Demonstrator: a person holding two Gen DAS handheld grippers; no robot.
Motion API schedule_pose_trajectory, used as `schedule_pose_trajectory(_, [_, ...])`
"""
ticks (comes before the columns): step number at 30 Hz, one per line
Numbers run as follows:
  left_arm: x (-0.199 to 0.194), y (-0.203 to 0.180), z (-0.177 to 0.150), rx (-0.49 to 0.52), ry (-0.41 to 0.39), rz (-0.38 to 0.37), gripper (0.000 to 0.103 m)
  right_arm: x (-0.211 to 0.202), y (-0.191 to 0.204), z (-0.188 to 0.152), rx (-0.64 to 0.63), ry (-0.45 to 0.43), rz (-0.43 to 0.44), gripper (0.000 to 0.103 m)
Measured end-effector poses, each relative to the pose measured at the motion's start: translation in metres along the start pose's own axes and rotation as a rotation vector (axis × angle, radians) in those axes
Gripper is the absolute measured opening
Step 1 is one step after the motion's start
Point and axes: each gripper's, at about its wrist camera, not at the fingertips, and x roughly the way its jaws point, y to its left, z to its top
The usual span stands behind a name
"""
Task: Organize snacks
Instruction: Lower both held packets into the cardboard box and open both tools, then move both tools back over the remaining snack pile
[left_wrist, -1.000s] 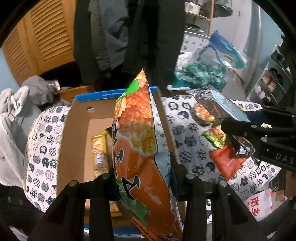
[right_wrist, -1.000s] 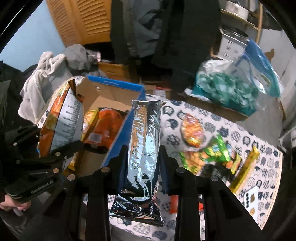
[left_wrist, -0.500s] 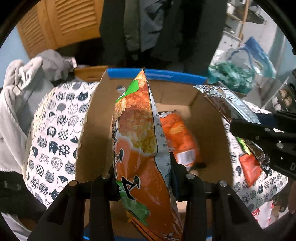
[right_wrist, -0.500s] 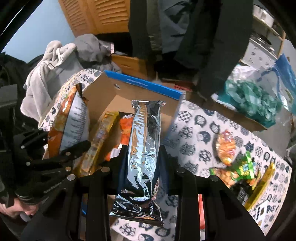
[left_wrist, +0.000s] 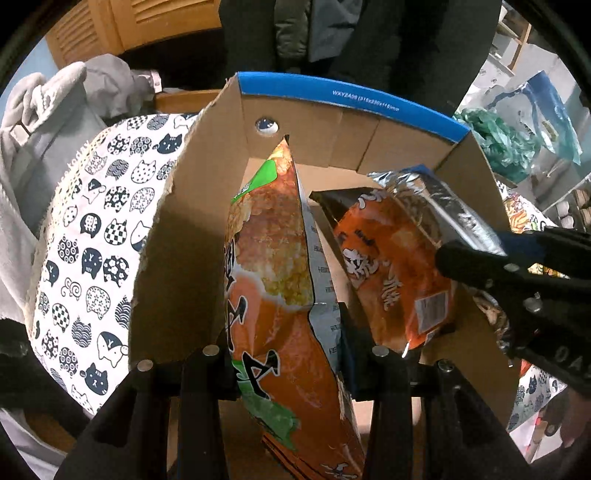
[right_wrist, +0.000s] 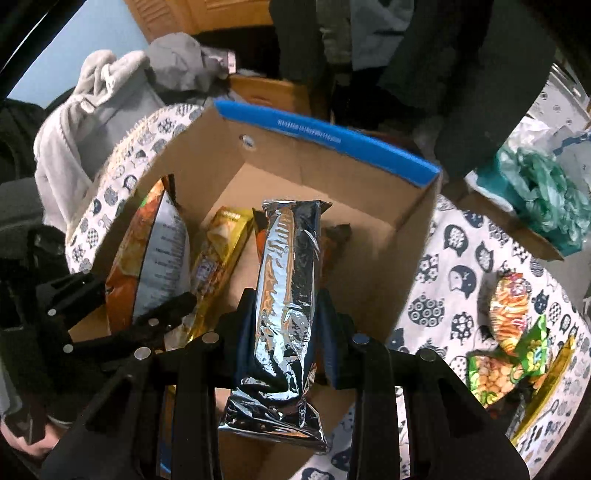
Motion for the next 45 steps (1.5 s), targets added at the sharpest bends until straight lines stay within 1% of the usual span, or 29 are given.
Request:
schedule_pose_trajectory(4, [0.007, -0.001, 0.000, 0.010, 0.016, 0.001, 0.041, 0.011, 0.000, -0.001, -0.008, 0.021, 0.005, 0.030])
schedule_pose_trajectory(7, [0.014, 0.001, 0.000, 0.000, 0.037, 0.013, 0.041, 0.016, -0.001, -0.001, -0.001, 0.026, 0.011, 0.031])
schedule_pose_trajectory(10, [0.017, 0.002, -0.002, -0.010, 0.060, 0.016, 0.045, 0.016, -0.003, 0.000, 0.018, 0.025, 0.020, 0.031])
schedule_pose_trajectory(12, [0.015, 0.001, -0.002, -0.009, 0.062, 0.021, 0.053, 0.012, -0.006, 0.000, 0.028, 0.015, 0.021, 0.032])
schedule_pose_trajectory(14, [0.008, -0.002, -0.002, 0.003, 0.040, 0.038, 0.065, 0.004, -0.009, 0.001, 0.045, -0.004, 0.025, 0.041])
schedule_pose_trajectory(15, [0.003, -0.004, -0.002, 0.015, 0.030, 0.043, 0.068, -0.002, -0.011, 0.001, 0.055, -0.019, 0.029, 0.050])
schedule_pose_trajectory(16, [-0.003, -0.008, -0.002, 0.027, 0.013, 0.056, 0.072, -0.007, -0.013, 0.001, 0.063, -0.032, 0.032, 0.055])
schedule_pose_trajectory(17, [-0.007, -0.010, -0.002, 0.036, 0.000, 0.063, 0.076, -0.013, -0.015, 0.001, 0.071, -0.047, 0.034, 0.057])
schedule_pose_trajectory(19, [-0.016, -0.016, -0.003, 0.056, -0.024, 0.079, 0.080, -0.024, -0.018, 0.000, 0.079, -0.072, 0.035, 0.061])
schedule_pose_trajectory(24, [-0.037, -0.028, -0.007, 0.094, -0.063, 0.072, 0.080, -0.054, -0.025, -0.007, 0.077, -0.128, 0.026, 0.064])
schedule_pose_trajectory(26, [-0.043, -0.032, -0.009, 0.101, -0.069, 0.072, 0.080, -0.067, -0.026, -0.013, 0.067, -0.148, 0.010, 0.067])
schedule_pose_trajectory(30, [-0.053, -0.040, -0.012, 0.124, -0.084, 0.072, 0.080, -0.084, -0.031, -0.027, 0.051, -0.174, -0.022, 0.068])
schedule_pose_trajectory(32, [-0.059, -0.045, -0.014, 0.137, -0.093, 0.076, 0.080, -0.092, -0.034, -0.035, 0.044, -0.186, -0.033, 0.071])
schedule_pose_trajectory(34, [-0.064, -0.051, -0.016, 0.148, -0.100, 0.075, 0.080, -0.099, -0.037, -0.043, 0.040, -0.199, -0.050, 0.076])
schedule_pose_trajectory(36, [-0.069, -0.057, -0.019, 0.159, -0.107, 0.067, 0.081, -0.106, -0.041, -0.052, 0.021, -0.217, -0.085, 0.077])
schedule_pose_trajectory(39, [-0.075, -0.071, -0.023, 0.173, -0.116, 0.057, 0.086, -0.114, -0.047, -0.063, -0.001, -0.232, -0.133, 0.078])
schedule_pose_trajectory(43, [-0.080, -0.095, -0.029, 0.218, -0.112, 0.021, 0.086, -0.125, -0.062, -0.078, 0.025, -0.237, -0.140, 0.078])
schedule_pose_trajectory(45, [-0.081, -0.108, -0.033, 0.248, -0.110, 0.015, 0.086, -0.131, -0.071, -0.086, 0.040, -0.242, -0.142, 0.078])
